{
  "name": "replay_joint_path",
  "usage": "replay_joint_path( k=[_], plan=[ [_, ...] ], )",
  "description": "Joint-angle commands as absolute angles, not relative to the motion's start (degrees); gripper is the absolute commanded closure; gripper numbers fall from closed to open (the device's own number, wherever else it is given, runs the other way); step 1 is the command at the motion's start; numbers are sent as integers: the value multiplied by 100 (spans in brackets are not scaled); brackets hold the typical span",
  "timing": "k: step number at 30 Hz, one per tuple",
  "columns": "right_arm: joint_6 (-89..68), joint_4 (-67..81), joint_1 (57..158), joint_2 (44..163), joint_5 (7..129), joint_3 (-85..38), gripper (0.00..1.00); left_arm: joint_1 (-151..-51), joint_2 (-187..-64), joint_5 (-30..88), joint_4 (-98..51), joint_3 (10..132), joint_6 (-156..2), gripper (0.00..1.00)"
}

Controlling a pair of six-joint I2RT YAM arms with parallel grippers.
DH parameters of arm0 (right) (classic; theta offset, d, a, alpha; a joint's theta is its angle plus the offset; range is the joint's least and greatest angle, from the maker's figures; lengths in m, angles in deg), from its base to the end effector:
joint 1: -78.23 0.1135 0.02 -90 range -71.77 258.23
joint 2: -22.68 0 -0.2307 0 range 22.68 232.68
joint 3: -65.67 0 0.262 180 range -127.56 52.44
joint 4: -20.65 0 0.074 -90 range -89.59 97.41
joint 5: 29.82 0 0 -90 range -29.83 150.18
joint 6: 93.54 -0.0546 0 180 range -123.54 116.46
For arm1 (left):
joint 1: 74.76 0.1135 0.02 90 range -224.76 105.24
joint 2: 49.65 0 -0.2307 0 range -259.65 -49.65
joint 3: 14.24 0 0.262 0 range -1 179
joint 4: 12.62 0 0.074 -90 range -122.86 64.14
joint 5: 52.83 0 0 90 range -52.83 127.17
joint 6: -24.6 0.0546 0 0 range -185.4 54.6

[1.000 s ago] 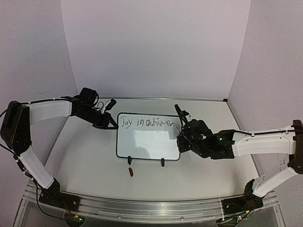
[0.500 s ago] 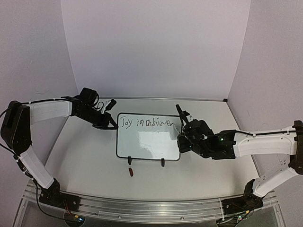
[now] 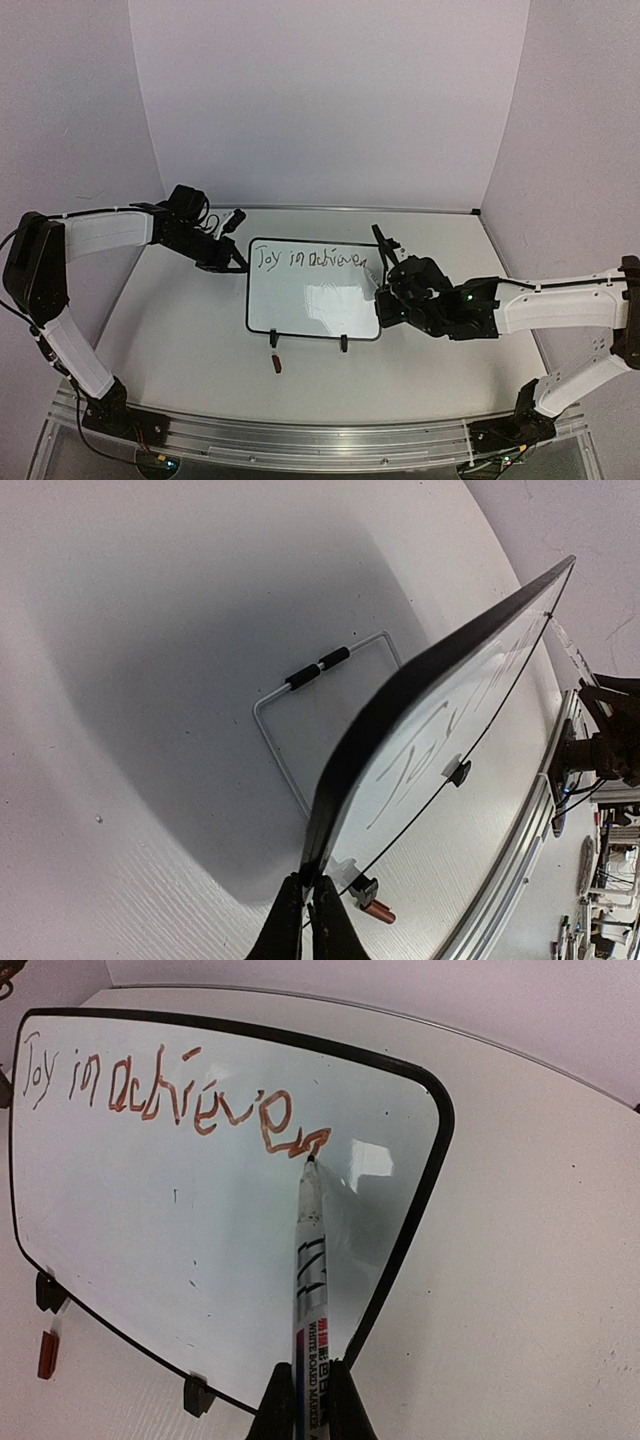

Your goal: Write a sentence on the whiteboard

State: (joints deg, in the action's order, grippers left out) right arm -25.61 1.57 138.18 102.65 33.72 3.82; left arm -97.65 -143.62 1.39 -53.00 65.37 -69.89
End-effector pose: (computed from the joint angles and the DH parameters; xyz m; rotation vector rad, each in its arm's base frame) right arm 0.1847 0.2706 0.1849 -0.4595 2.1103 0.3182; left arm 0.3175 -0.1687 0.1821 0.6583 2.4470 -0.9802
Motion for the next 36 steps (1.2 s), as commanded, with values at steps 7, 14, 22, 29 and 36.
replay_joint_path(
  k=[7,14,22,29,36],
  plan=[
    [-2750,-15,13888,10067,2971,410,100,-9780,-14406,228,-5306,6794,-6971,96],
    [-2614,44,13888,10228,2821,220,100,-9780,-14400,236,-5306,6794,-6963,96],
    [-2543,99,13887,10410,2723,83,100,-9781,-14395,237,-5308,6791,-6962,96],
    [-2555,99,13883,10388,2544,76,100,-9779,-14392,232,-5309,6798,-6962,96],
    [-2613,82,13880,10331,2519,127,100,-9784,-14391,237,-5316,6802,-6961,96]
  ],
)
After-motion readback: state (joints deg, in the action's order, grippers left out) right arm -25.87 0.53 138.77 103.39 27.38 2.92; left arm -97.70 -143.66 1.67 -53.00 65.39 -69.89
